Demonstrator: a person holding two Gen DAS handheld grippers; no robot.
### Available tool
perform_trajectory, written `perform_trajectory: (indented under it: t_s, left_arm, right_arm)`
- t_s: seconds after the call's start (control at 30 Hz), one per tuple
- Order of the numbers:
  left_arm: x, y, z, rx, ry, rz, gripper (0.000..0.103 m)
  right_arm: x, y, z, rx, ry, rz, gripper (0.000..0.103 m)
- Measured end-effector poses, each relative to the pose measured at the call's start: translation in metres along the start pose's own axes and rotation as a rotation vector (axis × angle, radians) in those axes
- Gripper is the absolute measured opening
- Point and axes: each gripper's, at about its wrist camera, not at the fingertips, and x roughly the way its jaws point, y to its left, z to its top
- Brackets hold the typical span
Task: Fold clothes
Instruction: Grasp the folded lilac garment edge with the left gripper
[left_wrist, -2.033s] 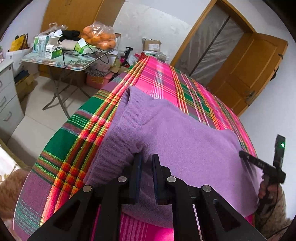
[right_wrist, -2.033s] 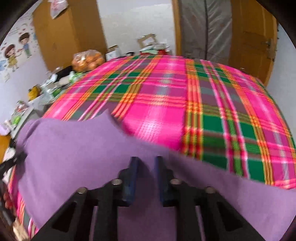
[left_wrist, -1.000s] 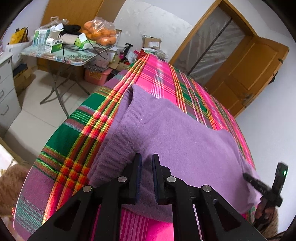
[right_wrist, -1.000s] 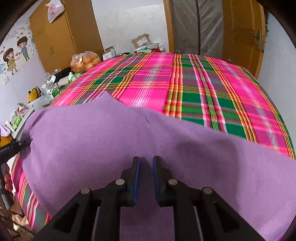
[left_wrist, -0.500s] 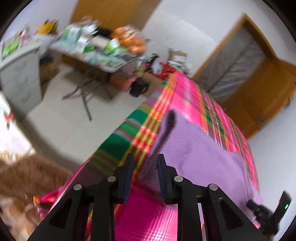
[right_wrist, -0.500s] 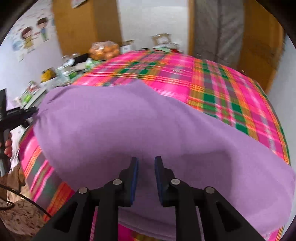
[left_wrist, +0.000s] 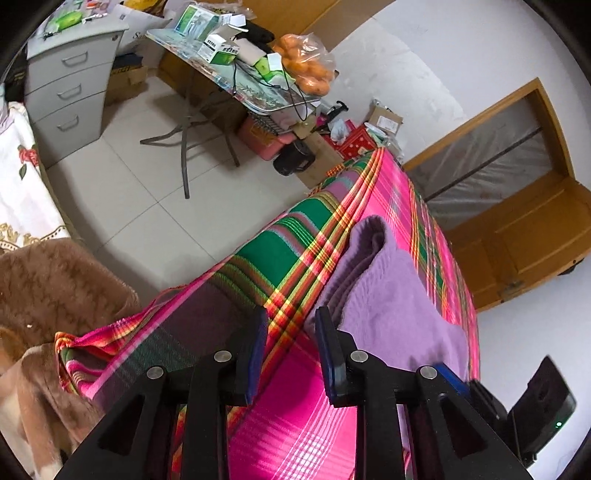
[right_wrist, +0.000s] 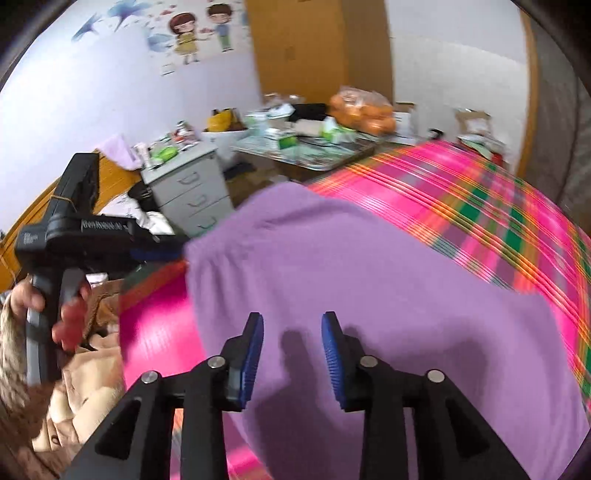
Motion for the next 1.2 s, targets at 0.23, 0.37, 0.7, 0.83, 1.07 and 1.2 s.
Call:
perform_trajectory:
  t_s: [0.23, 0.37, 0.7, 0.83, 1.07, 1.2]
  left_arm:
    - [-0.005, 0.006, -0.005, -0.029, 0.009, 0.001, 0.027]
    - [-0.006, 0.007, -0.006, -0.034, 0.013, -0.003, 0.027]
    - [-0.005, 0.012, -0.002, -0.056, 0.023, -0.021, 0.027]
    - [-0.002, 0.015, 0.001, -0.085, 0.029, -0.044, 0.028]
    - [0.012, 0.01, 0.01, -0.129, 0.081, -0.132, 0.034]
    - [0.024, 0.01, 0.019, -0.183, 0.104, -0.195, 0.046]
  right_arm:
    - [0.045, 0.052, 0.017, -0.14, 0.008, 0.057, 0.044]
    - [0.064, 0.061, 0.021, -0.161, 0.046, 0.029, 0.044]
    - [0.085, 0.063, 0.028, -0.175, 0.083, -0.081, 0.04]
    - [0.083, 0.054, 0.031, -0.129, 0.073, -0.077, 0.02]
    - [0.079, 0.031, 0.033, -0.009, 0.057, 0.013, 0.013]
    - [0.077, 0.028, 0.031, 0.01, 0.053, 0.03, 0.011]
